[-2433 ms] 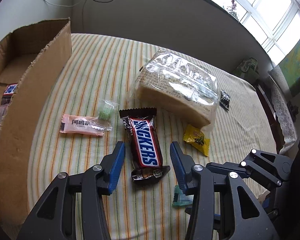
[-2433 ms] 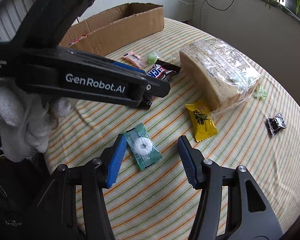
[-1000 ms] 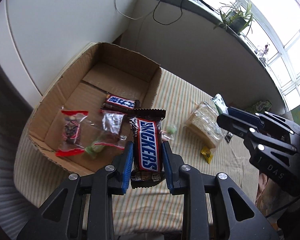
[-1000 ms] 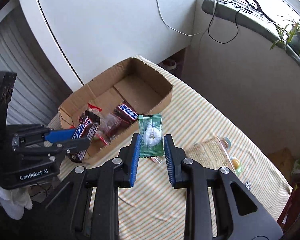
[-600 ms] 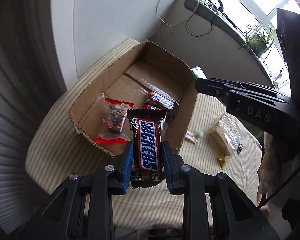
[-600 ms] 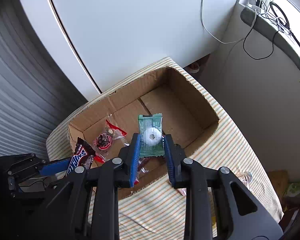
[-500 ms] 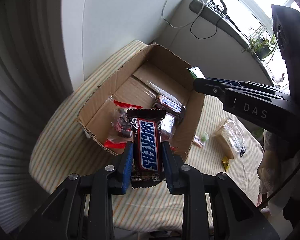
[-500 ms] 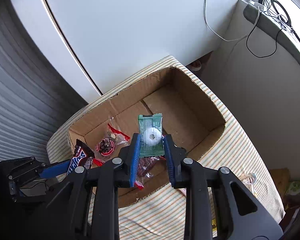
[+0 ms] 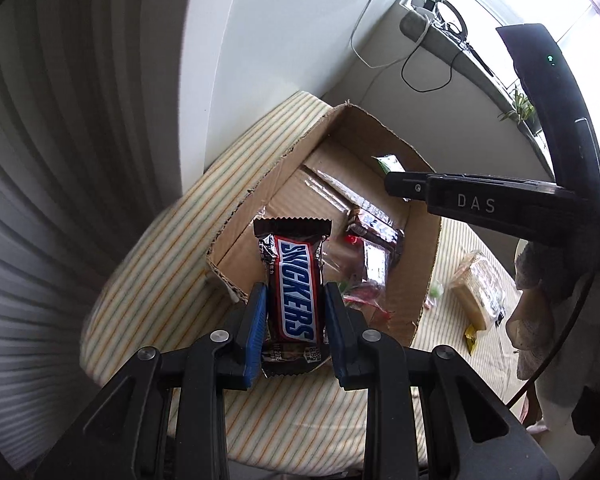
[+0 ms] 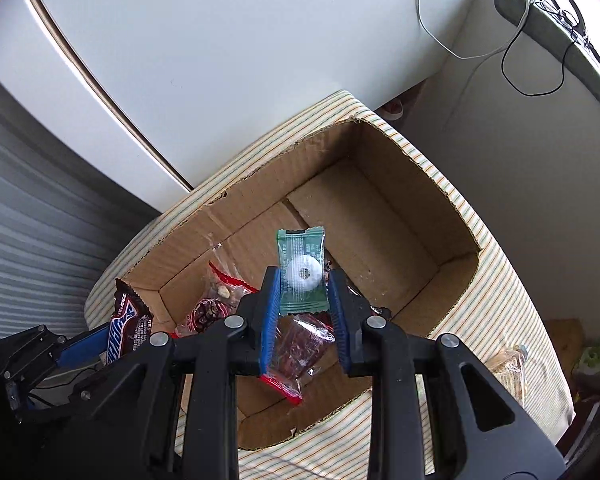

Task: Organize snacks
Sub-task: 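Carry the mint pack with the right tool while the left tool carries the Snickers bar over the box, then open the right tool to drop the mint pack while the left tool drops the Snickers bar, then withdraw both tools from the box back over the table, then reach both tools toward the bagged bread loaf, then close both tools on the bagged bread loaf from opposite sides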

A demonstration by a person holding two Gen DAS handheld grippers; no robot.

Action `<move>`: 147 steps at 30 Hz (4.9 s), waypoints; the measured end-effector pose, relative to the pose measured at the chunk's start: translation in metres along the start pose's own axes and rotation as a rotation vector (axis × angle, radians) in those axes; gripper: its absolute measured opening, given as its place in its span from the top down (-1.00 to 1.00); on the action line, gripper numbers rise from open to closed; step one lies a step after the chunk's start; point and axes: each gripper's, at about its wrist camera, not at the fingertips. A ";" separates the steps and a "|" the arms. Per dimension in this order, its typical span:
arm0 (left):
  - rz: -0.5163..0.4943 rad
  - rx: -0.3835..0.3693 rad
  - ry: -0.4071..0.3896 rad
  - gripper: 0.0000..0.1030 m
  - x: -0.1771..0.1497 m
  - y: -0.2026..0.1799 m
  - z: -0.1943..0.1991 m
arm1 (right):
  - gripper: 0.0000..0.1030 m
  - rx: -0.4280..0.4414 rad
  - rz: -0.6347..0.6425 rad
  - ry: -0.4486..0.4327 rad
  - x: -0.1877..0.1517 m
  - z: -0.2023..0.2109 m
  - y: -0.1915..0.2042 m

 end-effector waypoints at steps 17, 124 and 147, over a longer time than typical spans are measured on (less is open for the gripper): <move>-0.027 0.009 0.019 0.45 0.000 -0.006 -0.005 | 0.26 0.000 -0.031 0.020 -0.003 -0.002 -0.009; -0.083 -0.287 0.266 0.02 -0.065 -0.220 -0.143 | -0.36 0.279 -0.237 -0.027 -0.149 0.007 -0.260; -0.076 -0.313 0.264 0.19 -0.051 -0.234 -0.166 | -0.18 0.329 -0.303 0.004 -0.150 -0.011 -0.267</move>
Point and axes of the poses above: each gripper's, at about its wrist camera, not at the fingertips, and z roughly against the way its jaws point, y to its left, x to its top
